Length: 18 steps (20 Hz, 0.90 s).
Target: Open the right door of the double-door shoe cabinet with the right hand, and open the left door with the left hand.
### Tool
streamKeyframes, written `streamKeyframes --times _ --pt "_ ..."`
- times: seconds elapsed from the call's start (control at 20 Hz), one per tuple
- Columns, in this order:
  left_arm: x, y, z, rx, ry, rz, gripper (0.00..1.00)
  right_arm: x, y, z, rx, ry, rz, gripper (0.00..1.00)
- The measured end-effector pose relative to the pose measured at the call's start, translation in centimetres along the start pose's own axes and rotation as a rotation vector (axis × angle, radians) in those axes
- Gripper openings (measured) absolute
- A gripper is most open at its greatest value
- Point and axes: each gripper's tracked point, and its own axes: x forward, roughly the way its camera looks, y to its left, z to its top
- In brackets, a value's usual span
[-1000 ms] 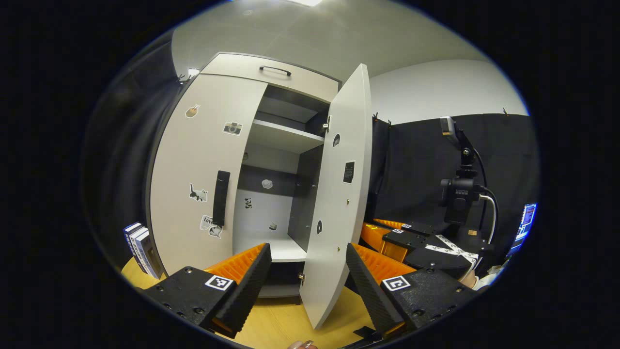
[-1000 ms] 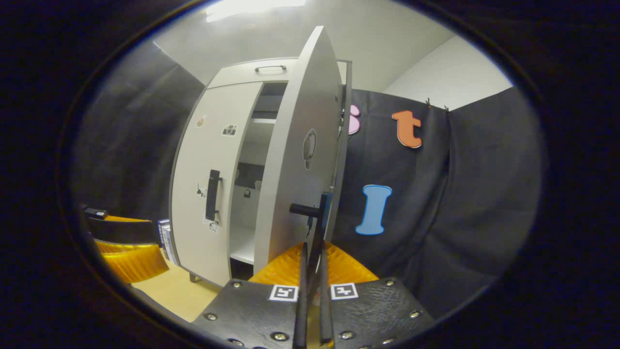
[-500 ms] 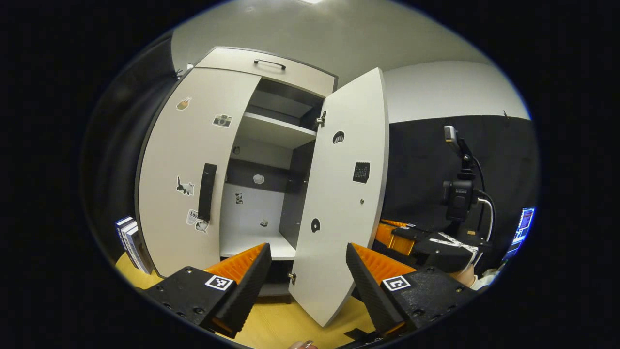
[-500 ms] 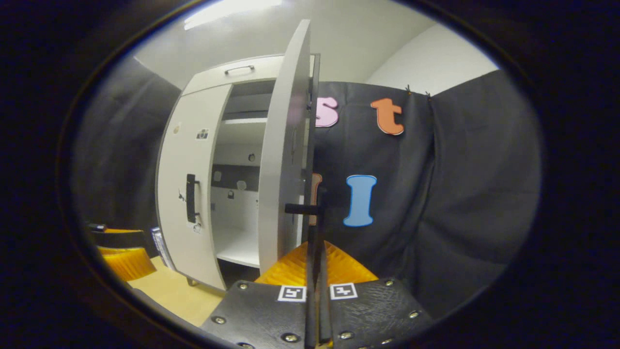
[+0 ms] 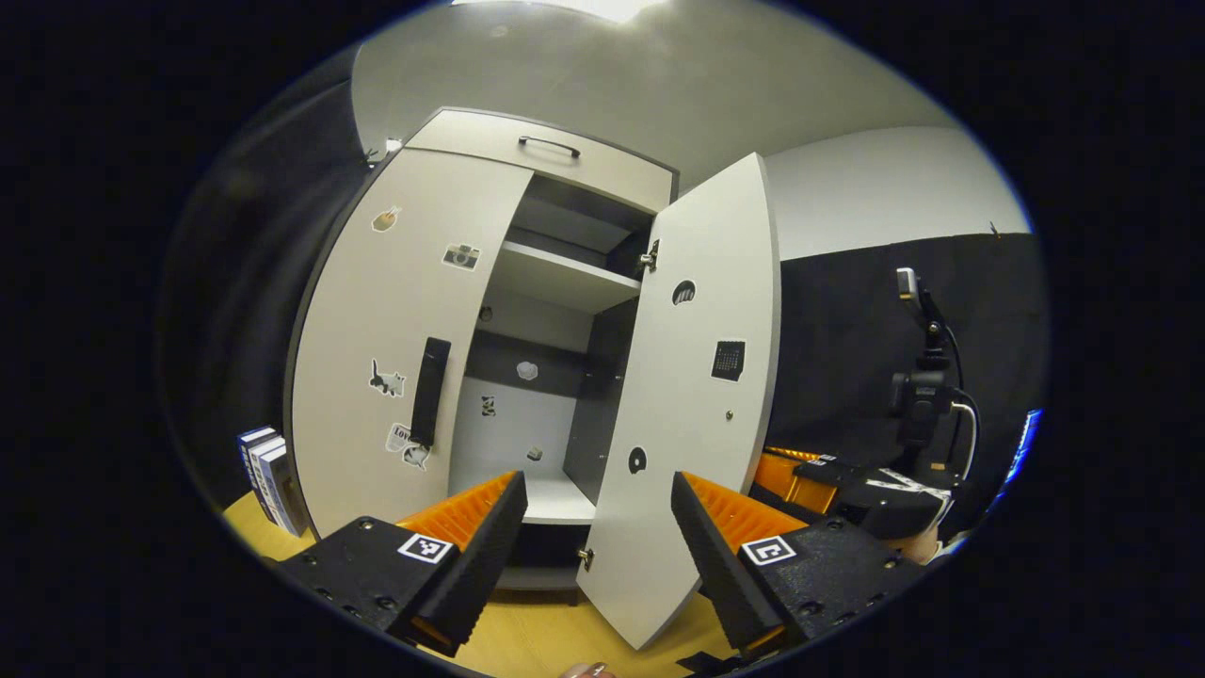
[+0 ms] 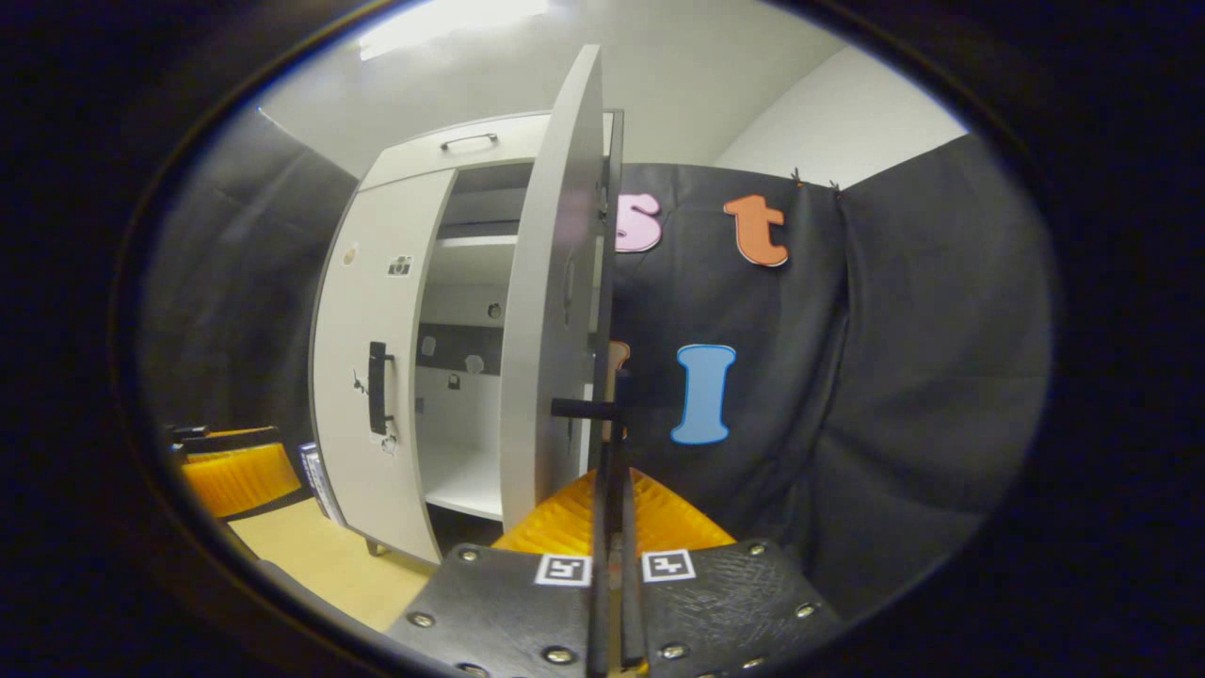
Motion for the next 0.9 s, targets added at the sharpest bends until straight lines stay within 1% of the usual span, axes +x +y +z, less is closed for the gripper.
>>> streamKeyframes --times 0.05,0.15,0.2,0.25,0.3,0.35,0.5,0.55,0.6,0.7,0.75,0.9 --pt "0.1 0.1 0.0 0.018 -0.005 0.003 0.96 -0.4 -0.3 0.2 -0.005 -0.006 -0.002 0.09" --pt "0.2 0.3 0.2 0.051 -0.008 0.013 0.95 -1.2 -0.7 0.7 -0.02 -0.01 -0.001 0.1" --pt "0.3 0.4 0.4 0.06 -0.014 0.019 0.96 -1.7 -1.0 0.8 -0.023 -0.013 0.002 0.15" --pt "0.4 0.4 0.5 0.061 -0.017 0.023 0.92 -2.3 -1.1 1.2 -0.019 -0.018 0.01 0.22" --pt "0.5 0.5 0.6 0.057 -0.018 0.023 0.95 -3.1 -1.3 1.5 -0.009 -0.024 0.014 0.31" --pt "0.5 0.4 0.7 0.051 -0.019 0.024 0.95 -3.6 -1.5 2.1 0.002 -0.036 0.02 0.31" --pt "0.7 0.7 1.0 0.052 -0.023 0.038 0.95 -5.6 -2.0 3.2 0.016 -0.064 0.032 0.76" --pt "0.8 0.8 1.1 0.062 -0.026 0.044 0.95 -6.3 -1.7 3.4 0.016 -0.067 0.054 0.7" --pt "0.8 1.0 1.2 0.072 -0.028 0.048 0.95 -6.7 -1.1 3.7 0.012 -0.066 0.074 0.83" --pt "0.9 1.4 1.4 0.082 -0.032 0.059 0.95 -8.0 -0.3 4.3 -0.008 -0.075 0.106 0.89" --pt "1.0 1.7 1.6 0.087 -0.033 0.063 0.95 -8.3 0.3 4.4 -0.02 -0.082 0.124 0.99" --pt "1.4 3.5 2.1 0.123 -0.036 0.087 0.95 -9.0 4.0 5.2 -0.044 -0.118 0.194 0.99"
